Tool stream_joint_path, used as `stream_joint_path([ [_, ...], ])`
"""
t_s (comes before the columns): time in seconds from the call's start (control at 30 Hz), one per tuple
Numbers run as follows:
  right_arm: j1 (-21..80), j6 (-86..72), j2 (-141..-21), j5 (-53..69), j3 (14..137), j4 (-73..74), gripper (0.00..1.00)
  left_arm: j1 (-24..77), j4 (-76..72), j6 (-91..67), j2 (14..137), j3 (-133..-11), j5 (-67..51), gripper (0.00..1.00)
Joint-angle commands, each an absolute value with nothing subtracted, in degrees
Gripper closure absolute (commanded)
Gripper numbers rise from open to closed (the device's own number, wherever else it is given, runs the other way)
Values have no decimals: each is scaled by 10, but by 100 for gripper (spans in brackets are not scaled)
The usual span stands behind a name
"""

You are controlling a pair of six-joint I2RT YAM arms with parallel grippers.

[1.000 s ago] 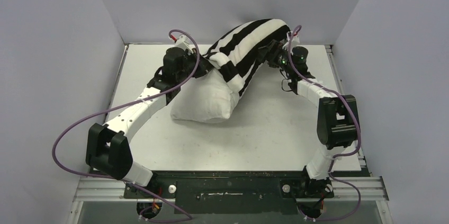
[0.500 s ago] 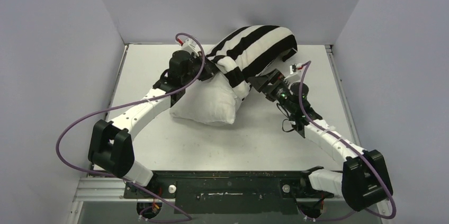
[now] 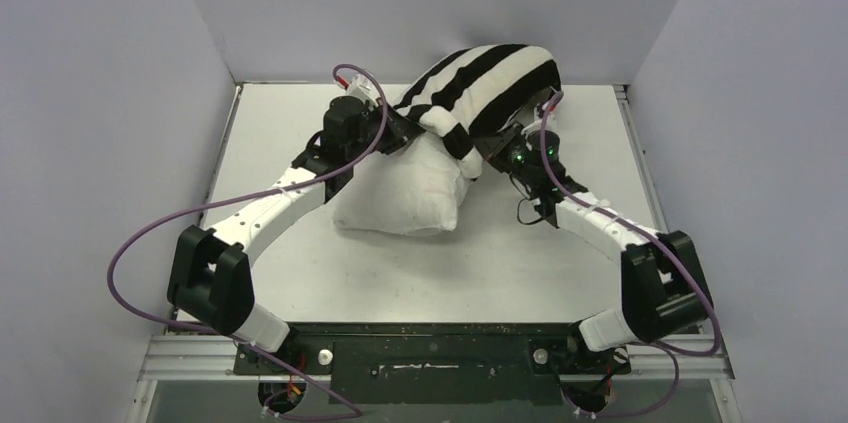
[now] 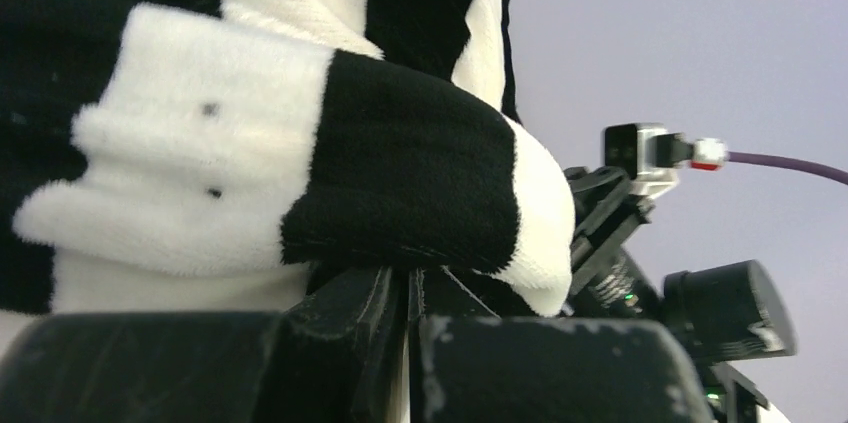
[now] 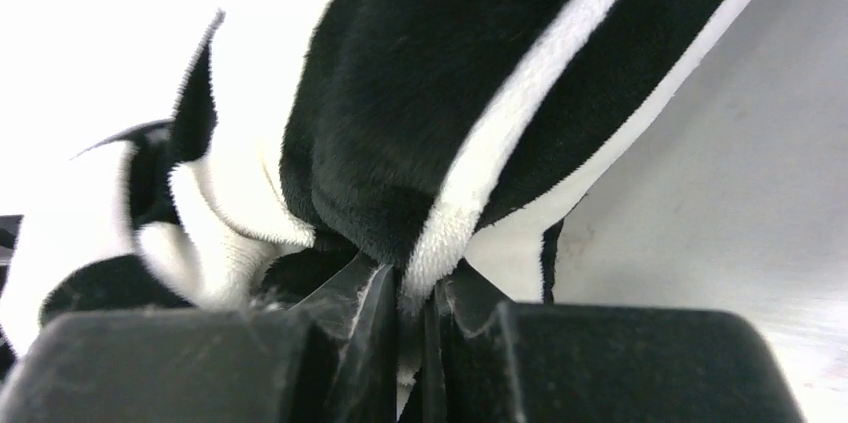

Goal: Put the pillow into the pillowcase
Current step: Stuff the pillow into the pillowcase.

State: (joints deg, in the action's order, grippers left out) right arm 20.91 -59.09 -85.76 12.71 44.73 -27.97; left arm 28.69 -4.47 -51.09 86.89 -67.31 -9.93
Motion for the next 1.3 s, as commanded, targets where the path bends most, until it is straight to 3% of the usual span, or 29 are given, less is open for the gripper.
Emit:
stream_joint_path([
  [0.0,161,-417,-707,28,630,-95,100,305,-162,-606,843,-734,-120,100],
  [0.2,153,-281,-742,4,911,104,100,325,-252,-675,809,-684,-87,100],
  [0.3,160,-267,-791,47,908,86,100,313,-242,-643,803,-634,-77,100],
  [0.37,177,-250,-816,88,855,51,94,303,-262,-636,801,-584,-81,100],
  [0.53,202,-216,-798,119,793,119,48,276,-323,-643,811,-481,-113,100],
  [0.63,225,-196,-754,120,827,225,27,265,-336,-645,813,-453,-127,100],
  [0.73,313,-188,-724,86,844,289,8,264,-347,-648,814,-440,-128,100],
  [0.87,474,-204,-697,-48,818,304,1,263,-356,-663,823,-440,-138,100],
  [1.07,717,-164,-687,-237,724,214,0,264,-378,-696,820,-431,-139,100],
  [1.17,786,-81,-718,-356,715,187,0,264,-382,-705,818,-431,-142,100],
  [1.27,786,2,-766,-464,700,139,0,268,-391,-723,814,-430,-152,100],
])
